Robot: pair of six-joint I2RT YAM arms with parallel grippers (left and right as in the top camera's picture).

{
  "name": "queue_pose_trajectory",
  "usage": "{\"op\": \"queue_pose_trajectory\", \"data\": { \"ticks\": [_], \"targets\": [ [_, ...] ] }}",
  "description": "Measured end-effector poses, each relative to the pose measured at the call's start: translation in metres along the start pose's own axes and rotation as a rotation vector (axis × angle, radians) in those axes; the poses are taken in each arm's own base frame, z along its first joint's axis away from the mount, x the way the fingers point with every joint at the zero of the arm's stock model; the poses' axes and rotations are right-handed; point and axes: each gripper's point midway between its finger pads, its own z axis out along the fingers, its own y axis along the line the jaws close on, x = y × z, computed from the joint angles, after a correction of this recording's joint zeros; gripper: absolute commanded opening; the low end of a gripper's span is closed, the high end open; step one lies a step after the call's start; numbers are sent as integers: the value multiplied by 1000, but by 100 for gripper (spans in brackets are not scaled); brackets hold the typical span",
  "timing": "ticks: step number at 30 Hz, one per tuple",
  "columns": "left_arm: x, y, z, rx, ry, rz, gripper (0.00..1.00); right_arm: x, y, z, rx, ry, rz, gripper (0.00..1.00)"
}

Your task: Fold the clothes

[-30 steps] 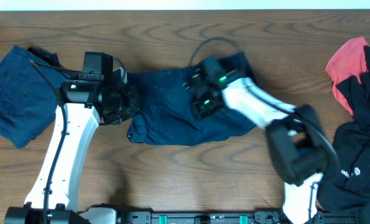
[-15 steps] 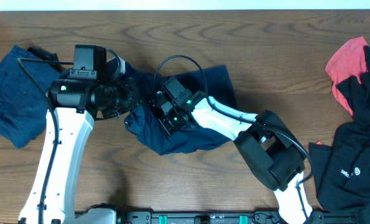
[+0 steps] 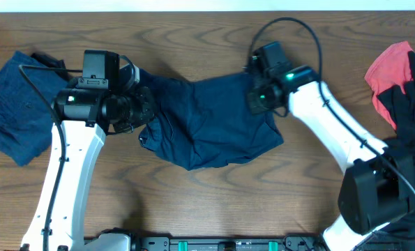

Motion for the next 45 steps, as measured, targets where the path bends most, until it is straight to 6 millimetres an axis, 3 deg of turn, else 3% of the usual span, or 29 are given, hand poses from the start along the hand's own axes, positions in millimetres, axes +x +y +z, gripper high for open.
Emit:
{"op": "queue_pose_trajectory", "data": {
  "ticks": [5, 10, 12, 22, 27, 32, 37, 45],
  "targets": [
    [0, 0, 0, 0, -1, 0, 6, 33, -39, 32, 62, 84, 65, 1],
    [-5, -2, 0, 5, -19, -10, 6, 68, -52, 62, 76, 125, 84, 3],
    [-7, -3, 0, 10, -28, -23, 6, 75, -50, 71, 56, 113, 82, 3],
    [-21, -14, -1, 64, -80, -89, 6, 76, -34, 75, 4, 47, 50, 3],
    [-29, -45, 0, 159, -114, -71, 6, 81, -18, 75, -23, 57, 17, 3],
    [-21, -90, 5, 255, -118, -2, 6, 86, 2, 76, -46, 67, -25, 3],
    [6, -123, 31, 275, -39, 66, 6, 90, 17, 77, -63, 75, -56, 3],
    [46, -144, 98, 215, 101, 123, 6, 93, 23, 77, -77, 82, -57, 3]
  ]
}}
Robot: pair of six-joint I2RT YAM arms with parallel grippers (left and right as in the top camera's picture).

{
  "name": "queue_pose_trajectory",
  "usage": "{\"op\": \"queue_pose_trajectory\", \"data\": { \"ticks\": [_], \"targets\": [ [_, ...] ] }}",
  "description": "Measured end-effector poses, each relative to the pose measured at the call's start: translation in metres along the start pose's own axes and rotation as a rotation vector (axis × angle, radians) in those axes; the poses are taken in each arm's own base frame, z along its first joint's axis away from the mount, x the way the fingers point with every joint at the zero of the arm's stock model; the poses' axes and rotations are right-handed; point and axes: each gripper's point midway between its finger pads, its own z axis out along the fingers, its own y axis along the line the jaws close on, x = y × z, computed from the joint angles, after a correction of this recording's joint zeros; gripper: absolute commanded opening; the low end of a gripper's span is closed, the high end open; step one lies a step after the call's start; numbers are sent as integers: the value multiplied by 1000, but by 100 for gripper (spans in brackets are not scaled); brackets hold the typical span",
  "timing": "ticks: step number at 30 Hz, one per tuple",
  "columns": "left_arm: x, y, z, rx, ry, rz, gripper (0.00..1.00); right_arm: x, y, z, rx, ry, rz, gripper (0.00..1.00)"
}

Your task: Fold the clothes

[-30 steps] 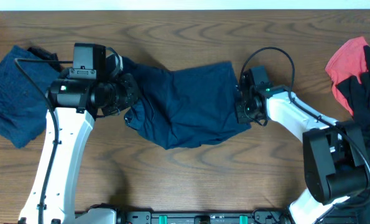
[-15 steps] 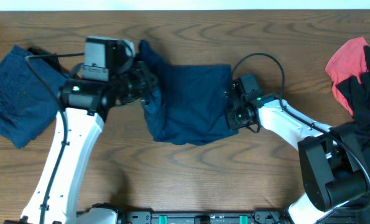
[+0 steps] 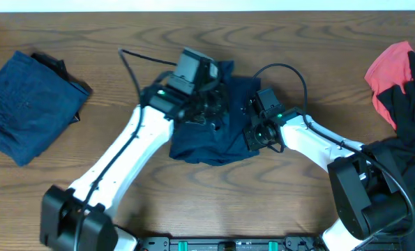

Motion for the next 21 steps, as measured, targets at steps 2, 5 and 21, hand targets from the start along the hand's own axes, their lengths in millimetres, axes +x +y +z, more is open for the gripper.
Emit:
{"op": "queue_pose_trajectory", "data": {
  "ticks": [2, 5, 21],
  "targets": [
    [7, -3, 8, -4, 20, 10, 24, 1, 0, 0, -3, 5, 4, 4],
    [12, -9, 9, 5, 30, 19, 45, 5, 1, -1, -10, 22, 11, 6],
    [-76, 67, -92, -117, -299, -60, 57, -57, -74, -145, 129, -170, 219, 12]
  ]
}}
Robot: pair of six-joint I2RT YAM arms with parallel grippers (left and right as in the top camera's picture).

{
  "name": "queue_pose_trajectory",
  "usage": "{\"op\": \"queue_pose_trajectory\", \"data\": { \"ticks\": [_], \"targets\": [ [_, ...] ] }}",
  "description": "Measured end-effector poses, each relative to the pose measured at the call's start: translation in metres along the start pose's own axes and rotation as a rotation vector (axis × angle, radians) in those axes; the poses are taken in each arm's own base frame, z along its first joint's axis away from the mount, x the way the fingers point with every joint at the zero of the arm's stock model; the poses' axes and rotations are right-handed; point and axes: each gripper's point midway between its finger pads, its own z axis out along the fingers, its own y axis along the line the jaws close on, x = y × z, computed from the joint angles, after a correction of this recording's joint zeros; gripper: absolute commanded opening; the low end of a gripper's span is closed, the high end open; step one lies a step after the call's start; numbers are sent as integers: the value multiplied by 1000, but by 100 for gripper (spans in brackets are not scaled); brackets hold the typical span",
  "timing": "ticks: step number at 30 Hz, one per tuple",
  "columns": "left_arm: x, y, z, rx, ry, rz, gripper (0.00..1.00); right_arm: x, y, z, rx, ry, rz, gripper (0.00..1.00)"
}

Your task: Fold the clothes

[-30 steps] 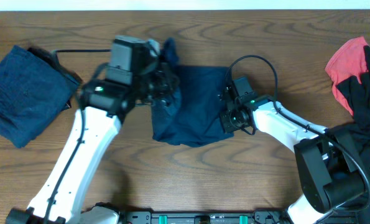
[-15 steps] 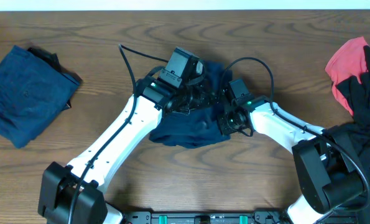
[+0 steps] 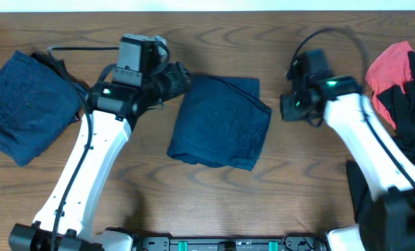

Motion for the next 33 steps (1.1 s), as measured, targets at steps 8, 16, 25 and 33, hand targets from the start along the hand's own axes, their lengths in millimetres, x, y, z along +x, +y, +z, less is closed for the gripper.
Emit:
{"op": "queue_pose_trajectory", "data": {
  "ticks": [8, 16, 25, 33],
  "targets": [
    [25, 58, 50, -184, 170, -60, 57, 3, 72, -31, -321, -42, -174, 11],
    [76, 98, 97, -291, 416, -125, 57, 82, 107, 35, -401, 233, -258, 14],
    [120, 102, 109, -334, 585, -91, 39, 107, 103, 91, -385, 327, -248, 13],
    [172, 103, 95, -415, 749, -65, 33, 85, 97, 124, -318, 250, -179, 26]
  ]
}}
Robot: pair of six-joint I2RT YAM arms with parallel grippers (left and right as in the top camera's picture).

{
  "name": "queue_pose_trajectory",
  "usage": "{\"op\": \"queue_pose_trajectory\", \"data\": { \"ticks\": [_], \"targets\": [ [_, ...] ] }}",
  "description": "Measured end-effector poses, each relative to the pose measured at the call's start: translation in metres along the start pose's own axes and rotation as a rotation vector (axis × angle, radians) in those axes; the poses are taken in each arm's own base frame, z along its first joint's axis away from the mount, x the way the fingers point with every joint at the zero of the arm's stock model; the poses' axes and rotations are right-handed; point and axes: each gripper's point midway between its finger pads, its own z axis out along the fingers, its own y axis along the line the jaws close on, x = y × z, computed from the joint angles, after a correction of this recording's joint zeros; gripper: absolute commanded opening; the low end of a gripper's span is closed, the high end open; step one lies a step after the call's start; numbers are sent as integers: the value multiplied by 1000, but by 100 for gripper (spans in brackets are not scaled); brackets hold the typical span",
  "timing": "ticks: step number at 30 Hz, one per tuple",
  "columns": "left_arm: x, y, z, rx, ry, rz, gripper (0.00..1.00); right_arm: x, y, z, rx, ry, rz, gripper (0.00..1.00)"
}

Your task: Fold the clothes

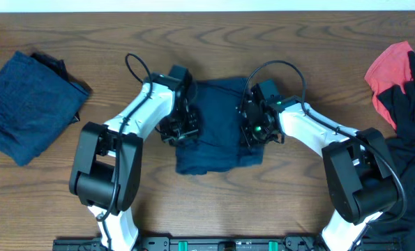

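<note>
The navy garment (217, 132) lies folded in the middle of the table, narrow at its waist and wider at its lower end. My left gripper (181, 129) is down at its left edge. On the opposite edge sits my right gripper (253, 130), facing the left one across the cloth. The cloth looks drawn in between the two. Both sets of fingers are hidden under the wrists, so I cannot tell whether they grip the fabric.
A folded blue garment (29, 104) lies at the far left. At the right edge sits a pile with a red piece (392, 66) and black clothes (409, 132). Wooden table (214, 209) all around.
Both arms were away from the folded garment, left at its upper left, right off to the right. Now both grippers are down on its left and right edges, and the cloth looks narrower.
First the garment lay spread wide with a gripper at each end. Then both grippers were together over its middle with the cloth bunched. Then it lay as a neat folded rectangle with both arms off it. Now the grippers are at its two sides.
</note>
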Motion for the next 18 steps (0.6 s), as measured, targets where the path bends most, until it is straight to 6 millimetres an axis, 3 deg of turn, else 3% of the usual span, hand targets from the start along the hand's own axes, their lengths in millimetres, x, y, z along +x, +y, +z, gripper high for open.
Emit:
{"op": "queue_pose_trajectory", "data": {
  "ticks": [3, 6, 9, 12, 13, 14, 15, 16, 18],
  "targets": [
    [28, 2, 15, -35, 83, -10, 28, -41, -15, -5, 52, -158, 8, 31],
    [52, -2, 27, -59, 143, 7, 24, -70, -39, -20, 112, -248, 50, 31],
    [73, -4, 35, -93, 193, 33, 24, -92, -60, -45, 155, -286, 108, 31],
    [82, -8, 35, -106, 190, 66, 27, -107, -62, -71, 172, -292, 129, 30],
    [82, -8, 32, -104, 177, 74, 32, -108, -59, -79, 173, -282, 128, 30],
    [80, -9, 28, -100, 157, 81, 48, -108, -57, -83, 173, -273, 127, 30],
    [75, -8, 20, -99, 119, 93, 70, -106, -54, -89, 175, -257, 127, 31],
    [68, -6, 9, -97, 65, 98, 82, -102, -52, -93, 176, -242, 128, 31],
    [48, -7, -16, -75, -60, 110, 88, -94, -48, -104, 177, -223, 130, 32]
  ]
}}
